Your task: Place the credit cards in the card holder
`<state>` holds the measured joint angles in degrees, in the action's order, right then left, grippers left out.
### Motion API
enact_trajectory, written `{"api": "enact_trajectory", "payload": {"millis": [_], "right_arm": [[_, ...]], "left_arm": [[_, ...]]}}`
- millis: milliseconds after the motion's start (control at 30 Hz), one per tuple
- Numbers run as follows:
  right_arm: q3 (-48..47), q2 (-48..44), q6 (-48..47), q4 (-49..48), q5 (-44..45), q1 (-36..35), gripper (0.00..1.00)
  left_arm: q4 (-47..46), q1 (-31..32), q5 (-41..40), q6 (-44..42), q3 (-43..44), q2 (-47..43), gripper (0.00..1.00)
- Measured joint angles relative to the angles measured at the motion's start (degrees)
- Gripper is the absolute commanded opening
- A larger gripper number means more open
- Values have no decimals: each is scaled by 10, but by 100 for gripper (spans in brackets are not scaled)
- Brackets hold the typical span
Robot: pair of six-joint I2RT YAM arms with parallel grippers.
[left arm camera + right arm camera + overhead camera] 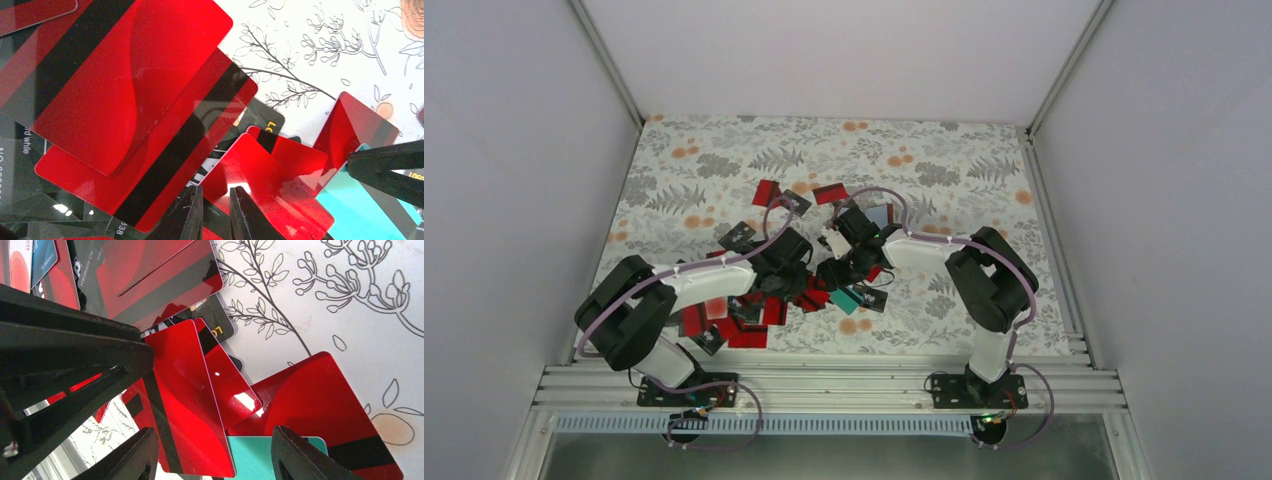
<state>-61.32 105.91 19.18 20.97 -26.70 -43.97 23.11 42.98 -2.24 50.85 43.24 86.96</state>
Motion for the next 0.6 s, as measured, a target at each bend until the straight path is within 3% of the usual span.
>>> {"api": "enact_trajectory", "payload": {"millis": [600], "right_arm": [[9, -5, 24, -3, -23, 0, 64]], "left_arm": [[-68, 0, -12, 11, -42, -9, 16]]}}
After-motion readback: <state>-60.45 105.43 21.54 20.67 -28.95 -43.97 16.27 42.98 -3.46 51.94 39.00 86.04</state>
